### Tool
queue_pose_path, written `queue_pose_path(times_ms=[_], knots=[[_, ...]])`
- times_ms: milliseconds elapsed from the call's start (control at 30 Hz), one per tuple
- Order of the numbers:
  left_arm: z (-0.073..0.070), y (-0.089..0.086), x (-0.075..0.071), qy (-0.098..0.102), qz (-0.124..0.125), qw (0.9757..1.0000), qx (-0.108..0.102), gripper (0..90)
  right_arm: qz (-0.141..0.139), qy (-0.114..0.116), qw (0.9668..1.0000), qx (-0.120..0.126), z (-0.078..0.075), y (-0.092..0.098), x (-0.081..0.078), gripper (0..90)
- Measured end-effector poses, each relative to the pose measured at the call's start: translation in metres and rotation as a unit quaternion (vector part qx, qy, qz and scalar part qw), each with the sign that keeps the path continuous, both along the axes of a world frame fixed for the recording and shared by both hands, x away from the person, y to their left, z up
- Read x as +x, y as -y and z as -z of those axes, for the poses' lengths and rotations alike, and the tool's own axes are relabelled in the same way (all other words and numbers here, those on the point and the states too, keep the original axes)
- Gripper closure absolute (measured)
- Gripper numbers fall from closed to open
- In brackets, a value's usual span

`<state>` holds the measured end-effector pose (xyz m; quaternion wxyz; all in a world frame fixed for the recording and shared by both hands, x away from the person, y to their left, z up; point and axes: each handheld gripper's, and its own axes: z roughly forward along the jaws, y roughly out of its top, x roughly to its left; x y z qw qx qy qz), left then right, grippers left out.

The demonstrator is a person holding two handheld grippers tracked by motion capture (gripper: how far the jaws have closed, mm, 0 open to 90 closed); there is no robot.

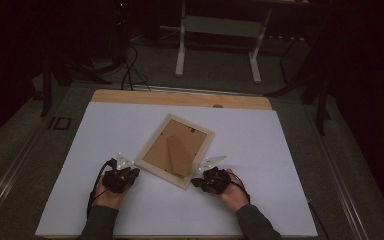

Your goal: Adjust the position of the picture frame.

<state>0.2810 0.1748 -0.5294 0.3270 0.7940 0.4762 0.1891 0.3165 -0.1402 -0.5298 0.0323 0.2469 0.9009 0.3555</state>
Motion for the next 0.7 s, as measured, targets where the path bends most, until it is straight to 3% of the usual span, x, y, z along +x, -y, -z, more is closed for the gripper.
queue_pose_path(times_ms=[267, 500, 700], knots=[[0.003, 0.002, 0.003, -0.004, -0.002, 1.0, 0.006, 88.9, -0.025, -0.011, 0.9995, 0.016, 0.003, -0.021, 0.004, 89.9], [0.004, 0.001, 0.005, -0.003, -0.01, 0.9999, -0.001, 88.9, -0.039, -0.014, 0.999, 0.016, 0.002, -0.039, 0.008, 89.1], [0.004, -0.001, 0.006, -0.002, -0.017, 0.9998, -0.003, 88.5, -0.033, -0.005, 0.9993, 0.014, -0.001, -0.033, 0.01, 88.1]])
